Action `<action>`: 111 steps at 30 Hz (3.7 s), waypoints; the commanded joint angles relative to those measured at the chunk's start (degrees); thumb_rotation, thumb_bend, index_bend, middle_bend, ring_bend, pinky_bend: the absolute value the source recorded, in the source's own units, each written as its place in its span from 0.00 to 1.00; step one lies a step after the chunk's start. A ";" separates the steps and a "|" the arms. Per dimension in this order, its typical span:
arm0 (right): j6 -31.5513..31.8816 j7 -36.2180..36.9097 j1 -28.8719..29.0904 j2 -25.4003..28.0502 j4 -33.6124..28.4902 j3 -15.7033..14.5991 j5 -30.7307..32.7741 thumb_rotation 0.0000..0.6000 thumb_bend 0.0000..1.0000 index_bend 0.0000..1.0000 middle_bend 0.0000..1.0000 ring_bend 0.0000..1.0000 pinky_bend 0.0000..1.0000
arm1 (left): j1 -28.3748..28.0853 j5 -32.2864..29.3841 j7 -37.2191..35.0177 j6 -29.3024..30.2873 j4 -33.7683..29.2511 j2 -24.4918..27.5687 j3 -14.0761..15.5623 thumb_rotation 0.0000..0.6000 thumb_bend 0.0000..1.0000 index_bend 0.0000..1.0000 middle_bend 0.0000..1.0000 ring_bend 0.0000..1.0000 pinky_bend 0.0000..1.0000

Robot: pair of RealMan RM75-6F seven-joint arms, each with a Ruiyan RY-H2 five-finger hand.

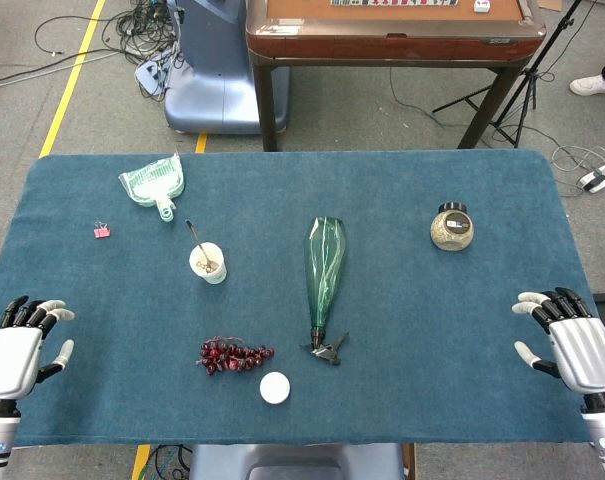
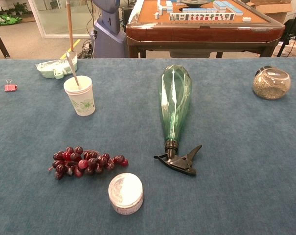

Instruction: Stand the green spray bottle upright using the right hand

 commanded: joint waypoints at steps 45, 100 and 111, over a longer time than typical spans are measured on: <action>-38.06 5.73 40.55 -17.49 12.50 7.88 1.31 1.00 0.87 0.31 0.20 0.09 0.10 | 1.24 0.69 -0.27 1.45 -0.32 0.68 0.47 1.00 0.38 0.36 0.27 0.21 0.10; -36.66 0.26 46.48 -18.38 13.81 7.30 8.70 1.00 0.04 0.31 0.25 0.09 0.10 | 1.46 0.06 -1.50 0.85 1.71 -0.13 0.18 1.00 0.38 0.36 0.27 0.21 0.10; -38.17 -6.32 48.85 -22.32 13.40 2.58 2.06 1.00 0.01 0.31 0.25 0.09 0.10 | 2.56 0.19 -2.29 2.15 1.66 0.44 0.54 1.00 0.38 0.36 0.27 0.21 0.10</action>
